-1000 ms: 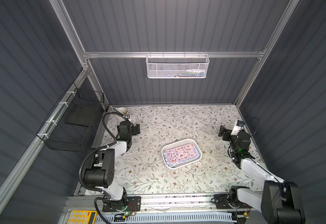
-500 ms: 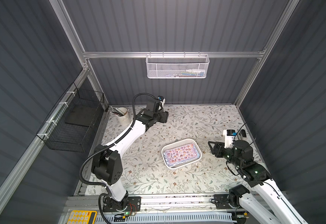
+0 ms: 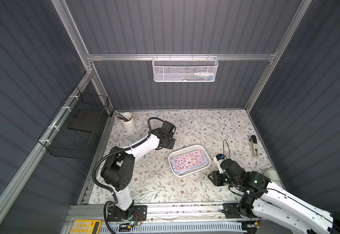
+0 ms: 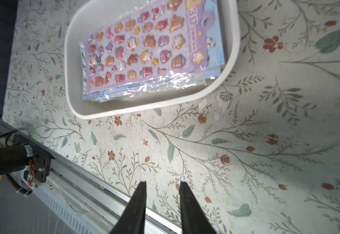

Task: Take the stickers out of the storage box
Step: Adjust the storage box at the center of the board.

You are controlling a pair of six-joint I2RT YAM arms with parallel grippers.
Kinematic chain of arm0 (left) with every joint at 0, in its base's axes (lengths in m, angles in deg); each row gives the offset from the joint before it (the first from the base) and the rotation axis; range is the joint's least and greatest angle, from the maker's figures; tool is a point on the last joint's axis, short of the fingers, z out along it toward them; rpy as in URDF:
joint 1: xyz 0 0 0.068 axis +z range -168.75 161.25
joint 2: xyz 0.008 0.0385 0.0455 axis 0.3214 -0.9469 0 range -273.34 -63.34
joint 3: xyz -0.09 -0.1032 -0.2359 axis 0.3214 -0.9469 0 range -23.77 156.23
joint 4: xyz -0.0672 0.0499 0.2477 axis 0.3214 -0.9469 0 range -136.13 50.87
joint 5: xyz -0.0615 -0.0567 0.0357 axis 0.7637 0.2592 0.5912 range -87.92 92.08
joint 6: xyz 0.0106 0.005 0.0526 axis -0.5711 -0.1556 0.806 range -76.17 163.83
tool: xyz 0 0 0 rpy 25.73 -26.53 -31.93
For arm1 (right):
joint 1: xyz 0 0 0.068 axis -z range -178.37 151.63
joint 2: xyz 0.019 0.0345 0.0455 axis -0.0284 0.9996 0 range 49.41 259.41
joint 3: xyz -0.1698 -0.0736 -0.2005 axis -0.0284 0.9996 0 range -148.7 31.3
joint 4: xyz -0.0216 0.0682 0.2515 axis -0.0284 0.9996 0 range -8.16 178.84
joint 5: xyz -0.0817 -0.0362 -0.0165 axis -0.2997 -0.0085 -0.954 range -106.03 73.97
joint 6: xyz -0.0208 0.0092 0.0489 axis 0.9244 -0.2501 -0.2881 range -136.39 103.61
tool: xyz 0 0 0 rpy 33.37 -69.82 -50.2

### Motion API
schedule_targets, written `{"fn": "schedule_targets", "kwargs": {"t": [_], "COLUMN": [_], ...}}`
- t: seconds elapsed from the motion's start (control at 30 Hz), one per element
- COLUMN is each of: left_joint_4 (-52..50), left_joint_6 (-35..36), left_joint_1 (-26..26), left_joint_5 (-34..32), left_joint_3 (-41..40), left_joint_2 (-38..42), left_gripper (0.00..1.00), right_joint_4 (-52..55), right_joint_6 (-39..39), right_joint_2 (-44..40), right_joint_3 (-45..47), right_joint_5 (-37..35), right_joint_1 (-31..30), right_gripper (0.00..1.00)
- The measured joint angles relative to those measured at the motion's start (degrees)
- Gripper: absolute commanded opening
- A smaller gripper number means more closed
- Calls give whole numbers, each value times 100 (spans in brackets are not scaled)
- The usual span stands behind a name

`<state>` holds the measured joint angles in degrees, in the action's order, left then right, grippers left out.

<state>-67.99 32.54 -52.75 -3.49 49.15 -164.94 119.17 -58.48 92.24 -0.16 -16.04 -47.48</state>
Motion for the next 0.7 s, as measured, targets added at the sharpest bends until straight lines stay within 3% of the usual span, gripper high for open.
{"fn": "schedule_targets", "kwargs": {"t": [0.43, 0.7], "left_joint_4": [717, 1097], "left_joint_6": [-299, -498], "left_joint_1": [-24, -109], "left_joint_5": [155, 262], "left_joint_3": [-953, -1786], "left_joint_2": [83, 1082], "left_gripper": [35, 34], "right_joint_4": [-1128, -1513], "right_joint_6": [-94, 369], "right_joint_2": [1888, 3058], "right_joint_3": [-105, -1086], "right_joint_5": [-297, -153], "right_joint_1": [188, 645], "right_gripper": [30, 34]}}
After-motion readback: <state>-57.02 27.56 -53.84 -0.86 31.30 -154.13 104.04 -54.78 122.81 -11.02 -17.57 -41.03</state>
